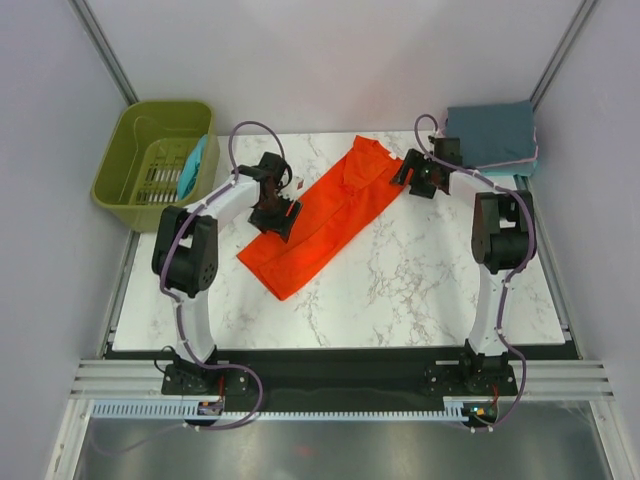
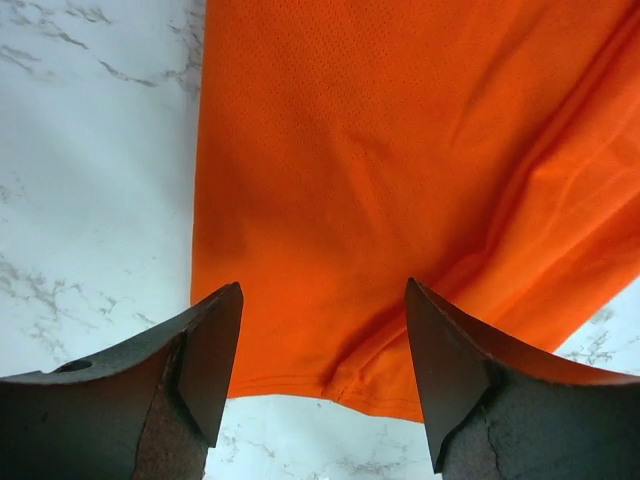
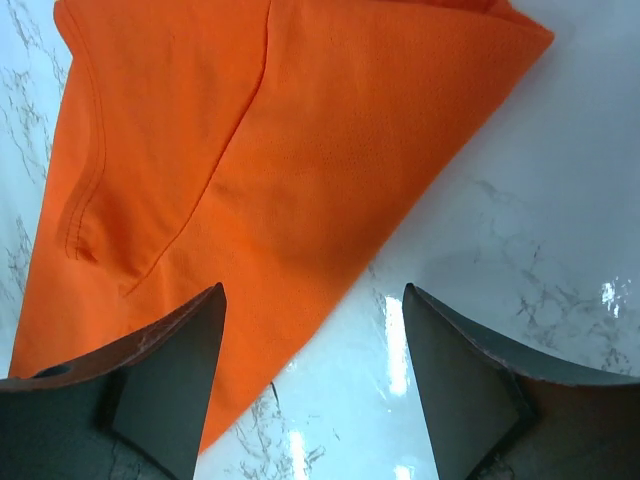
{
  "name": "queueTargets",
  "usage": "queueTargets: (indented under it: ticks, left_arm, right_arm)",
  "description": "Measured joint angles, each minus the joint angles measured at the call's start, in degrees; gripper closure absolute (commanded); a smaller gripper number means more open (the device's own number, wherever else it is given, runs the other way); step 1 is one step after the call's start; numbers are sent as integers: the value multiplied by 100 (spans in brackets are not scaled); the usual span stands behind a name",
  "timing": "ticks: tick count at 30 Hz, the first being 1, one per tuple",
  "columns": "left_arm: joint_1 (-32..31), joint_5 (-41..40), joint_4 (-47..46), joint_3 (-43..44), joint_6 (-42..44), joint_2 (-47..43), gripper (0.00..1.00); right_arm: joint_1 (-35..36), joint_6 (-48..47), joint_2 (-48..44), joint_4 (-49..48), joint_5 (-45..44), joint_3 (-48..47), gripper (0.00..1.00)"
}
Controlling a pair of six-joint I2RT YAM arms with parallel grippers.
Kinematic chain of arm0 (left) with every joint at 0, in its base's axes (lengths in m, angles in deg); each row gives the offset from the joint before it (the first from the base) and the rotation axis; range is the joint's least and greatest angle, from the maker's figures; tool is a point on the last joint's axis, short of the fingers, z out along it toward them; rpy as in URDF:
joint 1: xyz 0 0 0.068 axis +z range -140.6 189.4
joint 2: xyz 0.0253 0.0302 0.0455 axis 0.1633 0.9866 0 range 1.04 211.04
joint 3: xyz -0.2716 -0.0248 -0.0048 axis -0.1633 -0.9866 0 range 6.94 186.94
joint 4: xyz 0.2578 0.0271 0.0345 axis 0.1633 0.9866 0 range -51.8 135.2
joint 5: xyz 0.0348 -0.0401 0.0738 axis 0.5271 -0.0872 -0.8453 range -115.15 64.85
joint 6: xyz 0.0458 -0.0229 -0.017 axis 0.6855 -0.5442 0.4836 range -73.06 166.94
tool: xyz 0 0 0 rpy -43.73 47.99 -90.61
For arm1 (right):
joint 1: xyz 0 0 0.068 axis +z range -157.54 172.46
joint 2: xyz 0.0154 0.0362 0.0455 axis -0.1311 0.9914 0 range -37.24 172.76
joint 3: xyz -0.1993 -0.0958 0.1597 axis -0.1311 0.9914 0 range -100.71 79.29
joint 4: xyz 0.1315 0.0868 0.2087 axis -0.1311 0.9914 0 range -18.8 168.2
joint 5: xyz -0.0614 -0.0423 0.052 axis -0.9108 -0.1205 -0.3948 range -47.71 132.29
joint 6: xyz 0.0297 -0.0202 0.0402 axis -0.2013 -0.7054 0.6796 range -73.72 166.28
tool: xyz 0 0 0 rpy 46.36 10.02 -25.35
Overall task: Fold and stack the t-shirts
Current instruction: Fold the tshirt
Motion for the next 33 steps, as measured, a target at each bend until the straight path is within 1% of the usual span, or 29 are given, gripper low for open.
queueTargets:
  ticks: [3, 9, 10, 11, 12, 14, 15, 17, 22, 28, 33]
  left_arm:
    - [55, 98, 2, 20, 0, 256, 27]
    - [42, 284, 63, 66, -15, 595, 29]
    - [33, 321, 66, 70, -26, 595, 30]
    - [33, 337, 61, 70, -33, 595, 30]
    - [31, 343, 63, 70, -37, 595, 30]
    - [15, 380, 66, 68, -44, 595, 30]
    - [-2, 391, 63, 59, -46, 595, 30]
    - [-52, 389, 61, 37, -50, 581, 30]
    - [-411, 398, 28, -256, -57, 385, 30]
    - [-1252, 479, 55, -667, -79, 101, 30]
    - [-1722, 595, 66, -739, -87, 50, 30]
  right_arm:
    - [-9, 35, 98, -44, -2, -92, 21]
    - [-11, 68, 433, -219, 83, -470, 28]
    - [-11, 70, 485, -256, 81, -531, 35]
    - [-9, 63, 533, -278, 76, -584, 39]
    - [7, 63, 581, -289, 66, -634, 50]
    - [20, 59, 702, -304, 52, -739, 59]
    - [26, 79, 774, -328, 61, -807, 62]
    - [57, 90, 918, -339, 44, -988, 62]
    - [192, 85, 1217, -376, -31, -1456, 58]
    - [400, 85, 1541, -415, -122, -1965, 55]
    - [555, 90, 1810, -474, -195, -2361, 54]
